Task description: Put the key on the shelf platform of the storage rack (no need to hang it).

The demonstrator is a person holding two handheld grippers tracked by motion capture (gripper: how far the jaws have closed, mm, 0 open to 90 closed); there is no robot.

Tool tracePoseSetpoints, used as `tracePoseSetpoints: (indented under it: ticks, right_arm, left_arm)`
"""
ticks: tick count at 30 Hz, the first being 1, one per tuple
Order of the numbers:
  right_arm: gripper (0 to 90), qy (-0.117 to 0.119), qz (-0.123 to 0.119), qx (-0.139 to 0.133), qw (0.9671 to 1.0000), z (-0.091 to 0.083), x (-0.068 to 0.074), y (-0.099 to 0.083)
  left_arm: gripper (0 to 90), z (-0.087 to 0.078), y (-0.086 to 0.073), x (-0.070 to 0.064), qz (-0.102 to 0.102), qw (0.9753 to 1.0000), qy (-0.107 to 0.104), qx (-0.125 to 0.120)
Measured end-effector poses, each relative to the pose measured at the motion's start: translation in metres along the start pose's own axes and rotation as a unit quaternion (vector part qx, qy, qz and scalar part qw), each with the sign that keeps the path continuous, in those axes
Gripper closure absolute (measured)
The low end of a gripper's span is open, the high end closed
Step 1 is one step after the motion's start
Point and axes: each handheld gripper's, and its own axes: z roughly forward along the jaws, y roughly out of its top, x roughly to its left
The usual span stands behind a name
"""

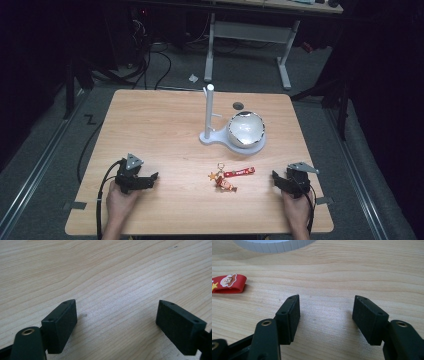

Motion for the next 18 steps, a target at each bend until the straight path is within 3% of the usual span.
tracePoseSetpoints:
  ticks: [13, 18]
  right_arm:
    - [38.3, 0.003, -0.001, 0.001, 1.0, 0.0, -0.0002, 0.0]
    - [33.8, 0.011, -0.013, 0.001, 0.9999, 0.0008, -0.0001, 0.0003]
  left_arm:
    - [17.4, 0.0, 0.0, 0.0, 0.0, 1.0, 0.0, 0.0]
    - [17.5, 0.001, 0.0009, 0.0005, -0.004, 1.0, -0.001, 0.0]
